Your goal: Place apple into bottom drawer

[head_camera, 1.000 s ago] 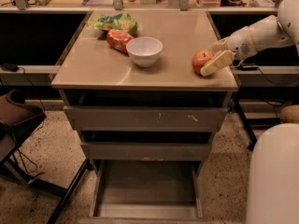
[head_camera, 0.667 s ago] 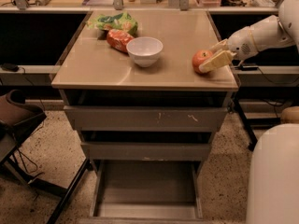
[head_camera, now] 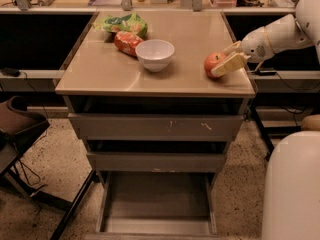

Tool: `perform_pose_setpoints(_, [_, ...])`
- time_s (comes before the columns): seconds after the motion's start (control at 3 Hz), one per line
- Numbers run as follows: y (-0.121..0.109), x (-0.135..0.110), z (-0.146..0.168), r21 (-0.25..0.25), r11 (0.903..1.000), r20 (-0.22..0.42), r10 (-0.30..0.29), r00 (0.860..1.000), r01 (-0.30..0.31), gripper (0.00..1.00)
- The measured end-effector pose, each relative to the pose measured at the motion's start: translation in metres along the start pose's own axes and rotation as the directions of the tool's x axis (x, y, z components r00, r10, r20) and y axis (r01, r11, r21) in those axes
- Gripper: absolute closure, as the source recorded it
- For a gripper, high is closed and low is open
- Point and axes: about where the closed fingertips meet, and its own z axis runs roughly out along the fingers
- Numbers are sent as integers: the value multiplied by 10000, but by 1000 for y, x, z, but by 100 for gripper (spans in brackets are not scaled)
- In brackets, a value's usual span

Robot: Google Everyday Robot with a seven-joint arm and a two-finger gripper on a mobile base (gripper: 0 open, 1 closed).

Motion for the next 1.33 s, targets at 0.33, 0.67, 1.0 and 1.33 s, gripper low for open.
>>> perform_pose_setpoints(0.33, [24, 0, -21, -86, 9992, -342, -387, 9987, 384, 100])
perform_pose_setpoints(0.67, [91, -9, -91, 80, 9948, -329, -1010, 9943, 1013, 100])
perform_pose_setpoints(1.0, [169, -8, -135, -70, 9958, -23, -909, 9959, 908, 100])
perform_pose_setpoints(1.33, [188, 28, -141, -109, 9997, -191, -227, 9996, 225, 100])
